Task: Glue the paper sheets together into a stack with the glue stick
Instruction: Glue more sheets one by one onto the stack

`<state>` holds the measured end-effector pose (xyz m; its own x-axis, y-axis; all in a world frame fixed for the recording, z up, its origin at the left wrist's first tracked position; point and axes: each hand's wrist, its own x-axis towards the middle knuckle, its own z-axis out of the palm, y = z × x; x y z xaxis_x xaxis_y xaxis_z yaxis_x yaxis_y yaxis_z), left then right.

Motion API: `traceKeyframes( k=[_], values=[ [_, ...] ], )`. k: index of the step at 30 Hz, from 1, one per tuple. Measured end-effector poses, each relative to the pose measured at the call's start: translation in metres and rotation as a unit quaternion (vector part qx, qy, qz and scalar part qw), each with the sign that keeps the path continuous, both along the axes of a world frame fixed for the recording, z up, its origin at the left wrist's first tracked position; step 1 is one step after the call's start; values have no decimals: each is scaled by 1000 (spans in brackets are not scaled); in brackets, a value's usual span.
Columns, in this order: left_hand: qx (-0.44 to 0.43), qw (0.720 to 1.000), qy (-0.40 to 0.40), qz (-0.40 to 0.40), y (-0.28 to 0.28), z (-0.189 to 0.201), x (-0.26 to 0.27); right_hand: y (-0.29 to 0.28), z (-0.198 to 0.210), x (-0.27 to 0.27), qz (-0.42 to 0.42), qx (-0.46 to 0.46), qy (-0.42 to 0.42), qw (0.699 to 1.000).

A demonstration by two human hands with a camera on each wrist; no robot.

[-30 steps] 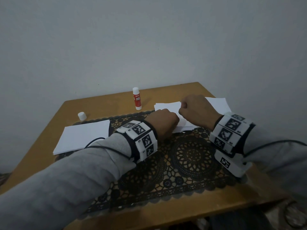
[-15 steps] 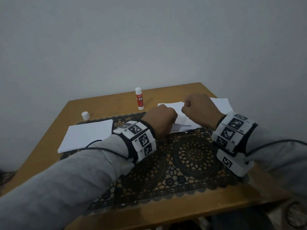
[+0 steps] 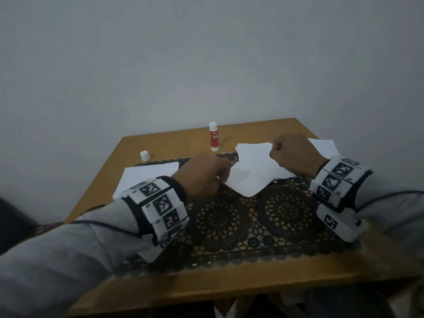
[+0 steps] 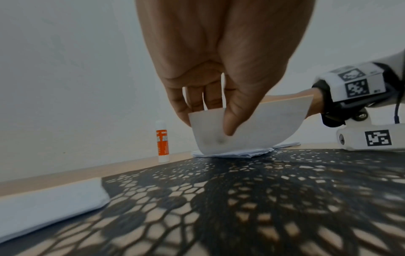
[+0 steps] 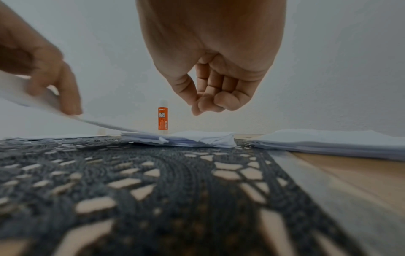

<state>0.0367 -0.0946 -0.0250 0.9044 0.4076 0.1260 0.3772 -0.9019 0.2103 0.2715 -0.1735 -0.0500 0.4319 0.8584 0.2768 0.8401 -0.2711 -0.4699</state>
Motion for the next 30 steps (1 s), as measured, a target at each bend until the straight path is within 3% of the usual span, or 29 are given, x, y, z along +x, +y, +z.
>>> traceKeyframes(
  k=[10, 17, 24, 30],
  values=[
    [-5, 995, 91, 35, 22, -12, -80, 8, 10, -8, 84, -42, -59, 994],
    [2, 995, 103, -9, 35, -25, -84, 60, 29, -36, 77, -36, 9, 996],
    [-2, 991, 123, -61, 34, -21, -83, 124, 16, -54, 26, -44, 96, 994],
    [-23, 987, 148, -54, 34, -17, -84, 148, 8, -56, 22, -68, 107, 992]
  ],
)
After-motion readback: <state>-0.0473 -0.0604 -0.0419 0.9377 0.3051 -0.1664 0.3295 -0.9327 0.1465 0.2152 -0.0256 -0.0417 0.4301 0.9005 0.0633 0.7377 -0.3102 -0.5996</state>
